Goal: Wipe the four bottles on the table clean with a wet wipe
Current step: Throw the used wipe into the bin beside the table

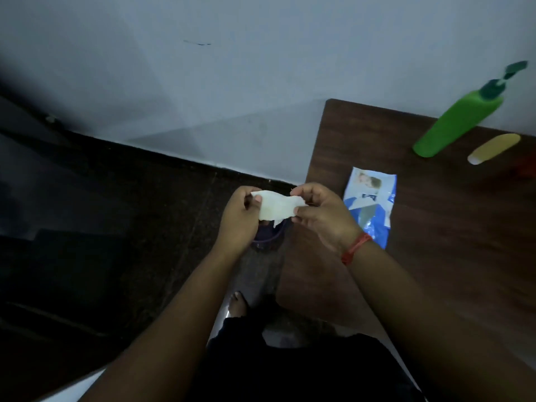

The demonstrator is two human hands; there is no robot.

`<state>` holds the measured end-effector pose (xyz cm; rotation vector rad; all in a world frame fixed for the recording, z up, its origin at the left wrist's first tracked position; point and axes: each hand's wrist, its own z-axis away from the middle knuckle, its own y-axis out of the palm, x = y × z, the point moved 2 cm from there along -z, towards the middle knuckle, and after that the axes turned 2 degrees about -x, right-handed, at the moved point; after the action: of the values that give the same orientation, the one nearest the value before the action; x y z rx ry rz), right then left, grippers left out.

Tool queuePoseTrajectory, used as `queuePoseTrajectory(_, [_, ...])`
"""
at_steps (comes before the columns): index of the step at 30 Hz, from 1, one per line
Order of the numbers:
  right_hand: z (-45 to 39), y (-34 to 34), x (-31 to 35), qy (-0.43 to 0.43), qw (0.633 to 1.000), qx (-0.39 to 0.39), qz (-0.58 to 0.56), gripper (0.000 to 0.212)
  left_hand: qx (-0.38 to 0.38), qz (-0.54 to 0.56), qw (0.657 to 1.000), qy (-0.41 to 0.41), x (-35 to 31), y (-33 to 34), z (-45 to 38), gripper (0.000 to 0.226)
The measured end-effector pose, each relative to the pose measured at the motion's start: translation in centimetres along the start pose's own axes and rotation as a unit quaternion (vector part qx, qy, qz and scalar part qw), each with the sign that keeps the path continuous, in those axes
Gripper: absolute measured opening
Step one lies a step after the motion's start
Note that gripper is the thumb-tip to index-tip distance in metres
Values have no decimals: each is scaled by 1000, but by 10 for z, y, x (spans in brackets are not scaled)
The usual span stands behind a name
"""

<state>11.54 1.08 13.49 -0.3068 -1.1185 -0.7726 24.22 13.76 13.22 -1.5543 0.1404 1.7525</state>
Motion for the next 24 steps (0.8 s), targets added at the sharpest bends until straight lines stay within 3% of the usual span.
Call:
queuePoseTrajectory(2, [-17, 31, -4, 22, 999, -3, -30, 33, 8, -35, 999, 0, 10, -33, -22, 15])
queuePoseTrajectory(5, [-38, 68, -14, 124, 987, 9, -106, 8, 75, -75, 994, -5, 19, -64, -49, 16])
queuePoseTrajectory(7, [-54, 84, -25, 172, 979, -6, -108, 17, 134, -78, 988, -7, 25, -71, -64, 18])
queuePoseTrajectory(10, [-77, 97, -37, 126, 991, -37, 39, 6, 179, -110, 978, -11, 33, -70, -84, 18])
queuePoseTrajectory(12, [-91, 98, -44, 95, 988, -55, 106, 11, 181, -132, 974, -36, 42, -68, -98, 17])
queuePoseTrajectory(18, [-139, 101, -74, 124, 986, -109, 39, 12, 173, -108, 974, -98, 82, -69, -141, 19])
queuePoseTrajectory(20, [-155, 112, -90, 135, 987, -74, 36, 15, 196, -99, 970, -108, 94, -68, -156, 20])
queuePoseTrajectory(22, [-168, 125, -107, 167, 985, 13, 36, 27, 227, -103, 962, -111, 107, -65, -173, 20])
queuePoseTrajectory(24, [-182, 133, -124, 183, 979, 50, 72, 15, 276, -118, 947, -112, 122, -61, -195, 20])
